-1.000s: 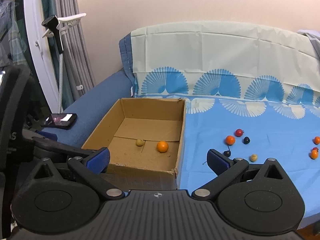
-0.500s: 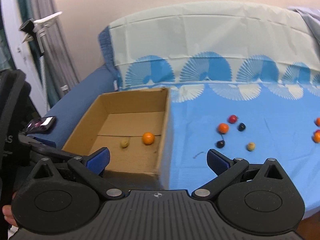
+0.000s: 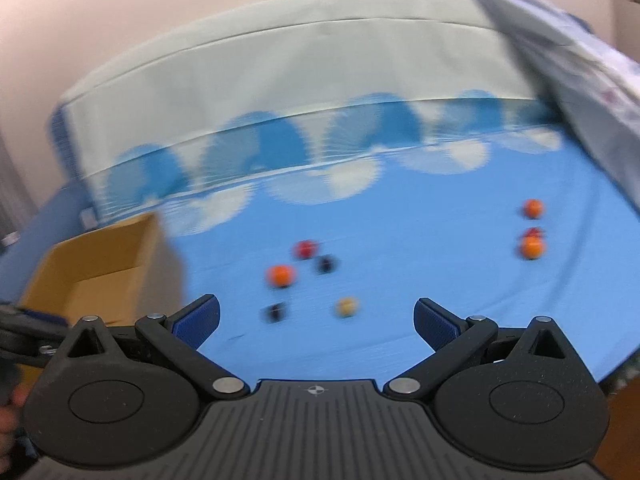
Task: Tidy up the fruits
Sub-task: 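Grasp the dark cherry with the left gripper while the right gripper grasps an orange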
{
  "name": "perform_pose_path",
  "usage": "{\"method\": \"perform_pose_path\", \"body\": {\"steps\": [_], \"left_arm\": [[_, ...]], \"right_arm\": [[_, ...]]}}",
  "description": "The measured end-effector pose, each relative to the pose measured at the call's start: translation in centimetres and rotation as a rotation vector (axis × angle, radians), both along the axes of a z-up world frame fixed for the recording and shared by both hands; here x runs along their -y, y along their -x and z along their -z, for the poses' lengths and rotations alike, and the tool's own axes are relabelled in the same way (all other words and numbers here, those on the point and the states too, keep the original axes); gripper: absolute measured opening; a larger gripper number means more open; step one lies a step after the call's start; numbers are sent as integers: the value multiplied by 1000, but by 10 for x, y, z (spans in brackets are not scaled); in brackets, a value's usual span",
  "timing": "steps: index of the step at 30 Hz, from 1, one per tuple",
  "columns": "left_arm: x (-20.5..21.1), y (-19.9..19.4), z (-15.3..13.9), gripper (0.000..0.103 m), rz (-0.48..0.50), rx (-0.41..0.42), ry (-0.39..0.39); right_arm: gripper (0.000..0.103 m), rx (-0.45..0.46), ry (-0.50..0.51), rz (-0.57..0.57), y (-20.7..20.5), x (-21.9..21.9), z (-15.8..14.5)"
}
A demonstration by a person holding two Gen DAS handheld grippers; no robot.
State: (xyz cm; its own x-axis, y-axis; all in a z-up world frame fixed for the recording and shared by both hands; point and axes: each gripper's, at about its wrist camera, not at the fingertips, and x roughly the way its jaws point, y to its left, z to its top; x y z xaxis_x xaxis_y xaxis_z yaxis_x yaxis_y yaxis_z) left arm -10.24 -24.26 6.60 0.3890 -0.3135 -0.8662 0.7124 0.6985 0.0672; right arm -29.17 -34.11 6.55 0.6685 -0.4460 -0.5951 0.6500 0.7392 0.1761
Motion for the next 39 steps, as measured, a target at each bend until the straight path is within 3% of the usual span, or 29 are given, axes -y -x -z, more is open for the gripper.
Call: {"method": "perform_pose_path", "body": {"steps": [4, 13, 17, 25, 27, 30, 34, 35, 36, 37, 38, 39], "left_arm": [[46, -10, 26, 103, 51, -121, 40], [123, -44, 93, 103, 48, -117, 13], [140, -72, 124, 103, -9, -160, -18], [161, -105, 177, 103, -55, -198, -121], [162, -104, 177, 103, -57, -171, -108], [163, -101, 178, 103, -37, -145, -114], [161, -105, 176, 102, -49, -163, -120], [162, -105, 175, 91, -57, -162, -127], [160, -105, 171, 82, -58, -159, -112], [161, -102, 166, 57, -56, -144, -96], [159, -101, 162, 29, -50, -141, -84], [157, -102, 159, 28, -46, -158, -67]], "right_arm": [[102, -17, 28, 133, 18, 56, 15], [102, -82, -38, 370, 36, 195, 86], [102, -86, -93, 462, 28, 246, 124], [102, -116, -101, 570, 4, 314, 182], [103, -149, -106, 583, -1, 326, 194], [102, -225, -12, 565, -15, 324, 202], [100, -219, 25, 562, -17, 318, 204], [96, -223, 26, 552, -17, 320, 203], [76, -219, 30, 526, -16, 317, 200], [44, -212, 46, 491, -17, 314, 196], [45, -218, 62, 452, -18, 311, 193], [45, -238, 67, 430, -21, 308, 192]]}}
